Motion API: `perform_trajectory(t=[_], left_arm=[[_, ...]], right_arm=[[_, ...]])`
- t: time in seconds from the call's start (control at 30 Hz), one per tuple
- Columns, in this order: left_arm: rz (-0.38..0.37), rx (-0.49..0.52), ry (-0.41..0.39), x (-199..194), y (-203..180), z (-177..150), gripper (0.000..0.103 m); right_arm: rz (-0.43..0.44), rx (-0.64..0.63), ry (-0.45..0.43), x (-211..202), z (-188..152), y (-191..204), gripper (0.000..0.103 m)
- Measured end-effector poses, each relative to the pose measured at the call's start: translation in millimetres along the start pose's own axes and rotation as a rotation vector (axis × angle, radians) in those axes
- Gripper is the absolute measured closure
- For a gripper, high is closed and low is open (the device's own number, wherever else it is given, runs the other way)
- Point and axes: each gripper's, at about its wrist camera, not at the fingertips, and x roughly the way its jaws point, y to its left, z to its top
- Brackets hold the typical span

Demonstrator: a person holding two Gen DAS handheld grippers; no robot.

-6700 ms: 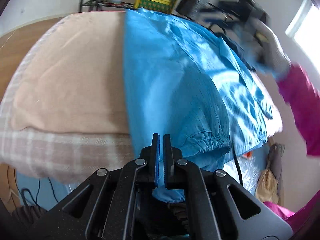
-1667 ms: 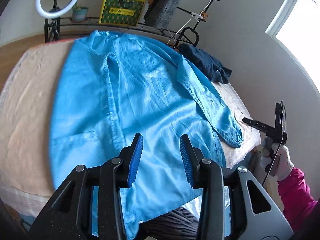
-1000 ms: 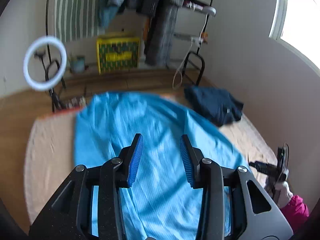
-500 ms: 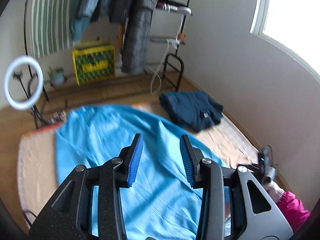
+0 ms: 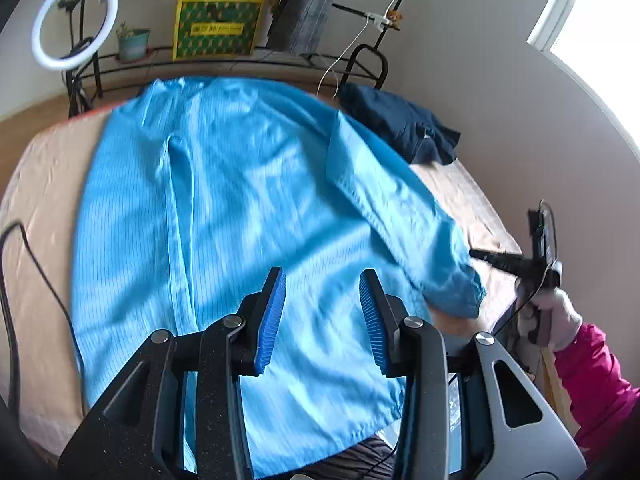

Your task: Fold large clothes

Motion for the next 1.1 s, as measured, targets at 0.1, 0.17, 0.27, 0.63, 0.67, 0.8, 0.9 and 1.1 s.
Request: perform_trajectory(t=[0.1, 0.17, 0.27, 0.63, 0.67, 0.8, 0.9, 1.1], left_arm=[[-0.01, -0.03, 0.013, 2, 6, -19, 0.064], [-0.023, -0.056, 0.011, 1, 11, -27, 0.064], [-0.031, -0.089, 0.012, 0, 19, -35, 0.064], [-0.039, -0.119, 0.044, -5, 31, -68, 0.064], [-0.039, -0.126, 0.045, -5, 33, -68, 0.064], [-0.038, -0.144, 0.041, -3, 36, -70, 0.064], [-0.041, -0.138, 0.041, -3, 37, -70, 0.065], [-0.054, -0.144, 0.034, -3, 38, -70, 0.064]], right_arm=[[-0.015, -0.006, -0.042, -18, 5, 7, 0.103], [-0.008, -0.006, -0.078, -32, 8, 13, 0.103], [0.02, -0.019, -0.109, -46, 13, 24, 0.103], [0.104, 0.162, 0.011, 6, -7, -19, 0.038], [0.101, 0.162, 0.03, 13, -10, -18, 0.039], [0.022, 0.088, 0.04, 19, -17, -3, 0.074], [0.009, 0.083, 0.035, 11, -15, 0, 0.101], [0.001, 0.094, -0.068, -29, -6, 7, 0.103]])
